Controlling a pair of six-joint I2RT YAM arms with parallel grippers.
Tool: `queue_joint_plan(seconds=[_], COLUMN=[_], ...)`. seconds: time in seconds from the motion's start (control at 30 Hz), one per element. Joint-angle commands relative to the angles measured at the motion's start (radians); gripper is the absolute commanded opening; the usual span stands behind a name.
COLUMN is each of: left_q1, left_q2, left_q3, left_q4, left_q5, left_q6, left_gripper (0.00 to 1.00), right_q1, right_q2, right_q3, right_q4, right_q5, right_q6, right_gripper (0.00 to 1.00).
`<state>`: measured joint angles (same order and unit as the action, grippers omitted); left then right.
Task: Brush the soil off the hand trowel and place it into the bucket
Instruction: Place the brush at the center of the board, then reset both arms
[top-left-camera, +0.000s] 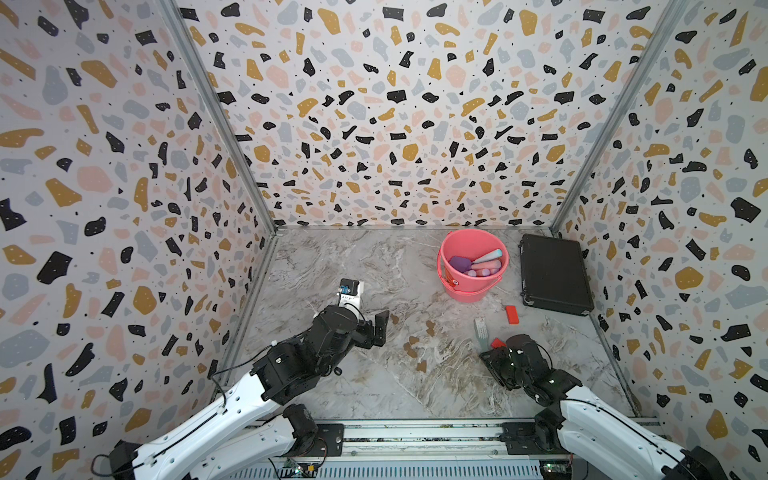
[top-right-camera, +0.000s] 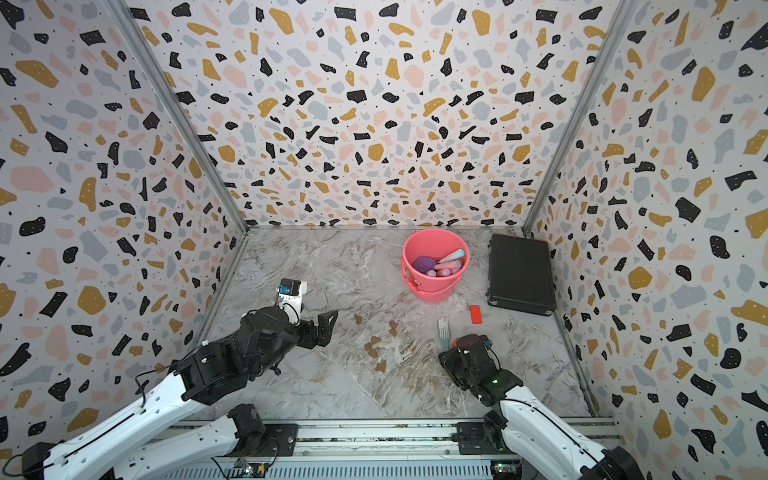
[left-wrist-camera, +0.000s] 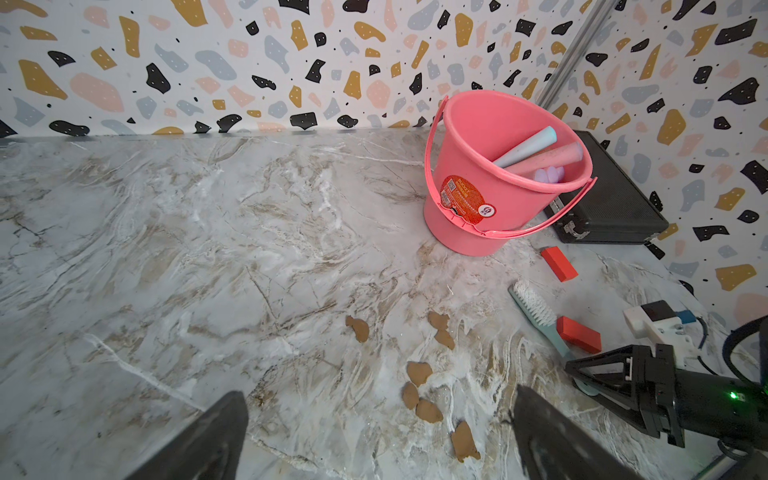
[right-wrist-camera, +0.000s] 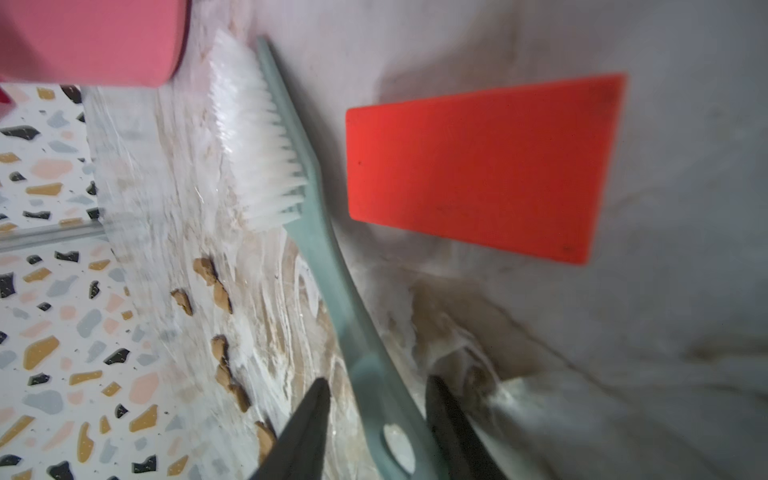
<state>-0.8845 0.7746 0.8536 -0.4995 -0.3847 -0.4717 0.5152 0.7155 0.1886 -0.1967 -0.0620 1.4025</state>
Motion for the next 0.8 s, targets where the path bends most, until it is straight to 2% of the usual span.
queue_joint_plan(seconds=[0.0, 0.03, 0.07, 0.23, 0.33, 0.4, 0.5, 0.57, 0.67, 0.77], left_q1=[0.007, 0.007, 0.007, 0.008, 0.008, 0.009, 0.010, 0.014, 0.038, 0.112], left_q2=[-0.022, -0.028, -0.034, -0.051, -0.081, -0.107, -0.151, -0.180, -0.214, -0.231], left_q3=[0.023, 0.023, 0.023, 0.030, 0.021, 0.000, -0.049, -0.111, -0.212, -0.309], left_q4=[0.032, 0.031, 0.029, 0.019, 0.029, 0.052, 0.113, 0.219, 0.379, 0.492], left_q5=[-0.031, -0.040, -0.051, -0.155, -0.278, -0.393, -0.540, -0.602, -0.612, -0.598], left_q6=[0.012, 0.017, 0.023, 0.066, 0.100, 0.132, 0.226, 0.317, 0.463, 0.523], left_gripper=[0.99, 0.99, 0.99, 0.99, 0.99, 0.99, 0.99, 0.99, 0.99, 0.99], right_q1=[-0.002, -0.001, -0.001, -0.001, -0.001, -0.002, -0.001, -0.002, -0.004, -0.015], right_q2=[-0.077, -0.105, -0.127, -0.197, -0.190, -0.178, -0.149, -0.117, -0.048, 0.031], right_q3=[0.037, 0.051, 0.065, 0.163, 0.259, 0.317, 0.342, 0.338, 0.310, 0.273], right_q4=[-0.192, -0.226, -0.259, -0.352, -0.392, -0.403, -0.330, -0.259, -0.092, 0.092], right_q5=[0.086, 0.105, 0.123, 0.199, 0.275, 0.372, 0.539, 0.650, 0.837, 0.968], right_q6=[-0.015, -0.028, -0.042, -0.177, -0.343, -0.479, -0.666, -0.773, -0.918, -1.053], right_gripper=[0.81, 0.94, 0.99, 1.00, 0.99, 0.99, 0.99, 0.99, 0.99, 0.99])
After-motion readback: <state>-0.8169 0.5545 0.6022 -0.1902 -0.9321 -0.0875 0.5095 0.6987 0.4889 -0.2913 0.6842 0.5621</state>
